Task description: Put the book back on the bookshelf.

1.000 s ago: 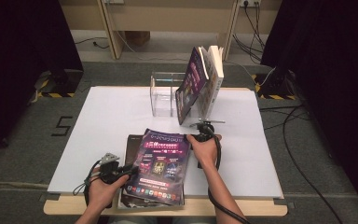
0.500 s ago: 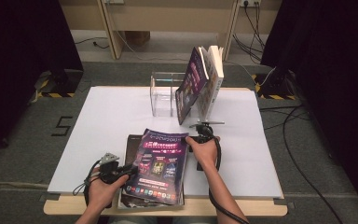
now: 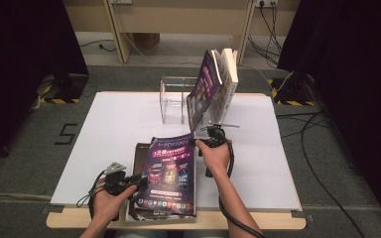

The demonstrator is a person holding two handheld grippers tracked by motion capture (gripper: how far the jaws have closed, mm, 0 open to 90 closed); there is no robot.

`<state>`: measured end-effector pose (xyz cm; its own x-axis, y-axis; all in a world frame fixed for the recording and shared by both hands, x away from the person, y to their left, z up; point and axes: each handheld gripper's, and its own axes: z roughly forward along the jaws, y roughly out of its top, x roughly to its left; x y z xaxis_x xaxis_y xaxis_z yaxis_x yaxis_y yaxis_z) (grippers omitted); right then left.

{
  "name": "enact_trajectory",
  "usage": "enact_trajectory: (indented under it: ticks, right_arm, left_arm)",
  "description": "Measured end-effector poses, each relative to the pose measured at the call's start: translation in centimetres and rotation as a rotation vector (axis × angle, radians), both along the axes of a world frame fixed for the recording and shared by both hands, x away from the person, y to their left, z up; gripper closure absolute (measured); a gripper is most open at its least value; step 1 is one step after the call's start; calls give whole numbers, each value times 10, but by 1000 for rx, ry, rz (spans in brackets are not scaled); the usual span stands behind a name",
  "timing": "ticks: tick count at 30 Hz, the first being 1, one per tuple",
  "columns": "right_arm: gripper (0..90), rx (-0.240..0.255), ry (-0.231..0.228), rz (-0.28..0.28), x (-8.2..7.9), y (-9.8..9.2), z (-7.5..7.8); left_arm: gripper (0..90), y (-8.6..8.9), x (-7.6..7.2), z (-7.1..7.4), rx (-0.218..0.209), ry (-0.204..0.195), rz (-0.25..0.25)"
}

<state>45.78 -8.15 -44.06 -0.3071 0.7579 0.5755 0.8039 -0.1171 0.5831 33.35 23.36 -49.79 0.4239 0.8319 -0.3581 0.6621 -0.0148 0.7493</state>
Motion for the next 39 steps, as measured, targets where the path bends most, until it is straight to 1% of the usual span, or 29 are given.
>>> enact_trajectory:
  ticks: [3,5,7,10,14,16,18,24,30,31,35,39]
  right_arm:
    - [835,-14,-62,-1,-3,2,13]
    - [835,-18,-85,-3,-5,2,19]
    - [835,-30,-116,-7,-7,1,25]
    - [835,-35,-160,-22,-10,-2,33]
    - [835,-46,-213,-43,-14,-5,43]
    - [835,-46,-232,-53,-15,-7,47]
    - [835,-57,-257,-63,-17,-8,52]
    - [836,-61,-328,-106,-21,-12,63]
    - [835,-61,-369,-130,-22,-15,72]
    - [836,-57,-368,-134,-23,-15,74]
    - [835,-68,-408,-143,-23,-16,80]
    - [836,-71,-436,-161,-24,-16,88]
  left_arm:
    - [566,3,0,1,-6,-11,11]
    - [559,3,0,1,-7,-13,17]
    - [555,3,0,0,-4,-12,14]
    - [554,2,0,0,-5,-17,13]
    - [550,2,0,0,0,-21,15]
    - [548,2,0,0,2,-20,16]
    - [546,2,0,0,3,-19,15]
    - [546,1,0,-1,7,-18,12]
    - [546,1,0,-2,9,-15,9]
    - [546,1,0,-2,10,-15,9]
    - [546,1,0,-2,11,-13,9]
    - [546,1,0,-2,11,-14,8]
